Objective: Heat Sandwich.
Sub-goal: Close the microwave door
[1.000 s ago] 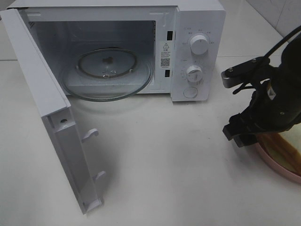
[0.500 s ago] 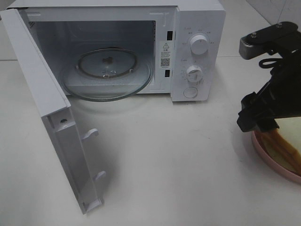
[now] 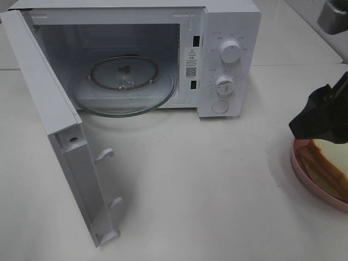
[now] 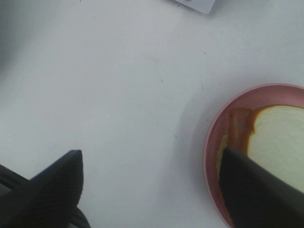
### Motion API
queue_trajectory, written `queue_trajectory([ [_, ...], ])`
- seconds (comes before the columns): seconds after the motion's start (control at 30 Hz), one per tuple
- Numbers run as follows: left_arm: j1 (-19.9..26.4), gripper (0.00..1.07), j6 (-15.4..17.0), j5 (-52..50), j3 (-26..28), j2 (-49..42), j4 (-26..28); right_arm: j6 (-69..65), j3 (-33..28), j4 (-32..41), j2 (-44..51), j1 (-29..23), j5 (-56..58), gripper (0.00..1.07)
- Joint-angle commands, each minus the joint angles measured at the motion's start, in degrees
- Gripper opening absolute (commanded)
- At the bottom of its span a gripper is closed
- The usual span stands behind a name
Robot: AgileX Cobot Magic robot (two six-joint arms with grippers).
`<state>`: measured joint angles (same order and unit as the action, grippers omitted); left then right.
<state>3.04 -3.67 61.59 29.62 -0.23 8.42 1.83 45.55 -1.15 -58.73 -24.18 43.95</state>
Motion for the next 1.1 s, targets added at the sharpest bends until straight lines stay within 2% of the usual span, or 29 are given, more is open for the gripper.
queue_trajectory([
  [0.03,0.11,0.98,0.17,-0.29,-0.17,-0.52,0.0,0.74,0.11,0.29,3.44,0.11,2.18,0.76],
  [0.43,0.11,0.98,0.17,-0.29,-0.17,-0.52,0.0,1.2,-0.63,-1.95,15.53,0.11,8.37,0.76],
  [0.7,0.11,0.98,0.17,-0.29,-0.17,-0.52,0.0,0.74,-7.79,-3.15,29.79,0.17,8.65,0.76],
  [0.8,0.11,0.98,0.17,-0.29,-0.17,-0.52,0.0,-0.17,-9.45,-3.15,32.31,0.23,9.34,0.76],
  [0.93,0.11,0.98,0.17,-0.29,-0.17,-0.52,0.0,-1.83,-12.32,-3.09,36.84,3.32,12.03,0.76],
  [0.97,0.11,0.98,0.17,-0.29,-0.17,-0.52,0.0,-1.83,-13.24,-2.81,39.08,6.13,13.41,0.76],
  [1.1,0.11,0.98,0.17,-0.29,-0.17,-0.52,0.0,-1.83,-13.87,-2.81,42.11,9.34,14.78,0.76],
])
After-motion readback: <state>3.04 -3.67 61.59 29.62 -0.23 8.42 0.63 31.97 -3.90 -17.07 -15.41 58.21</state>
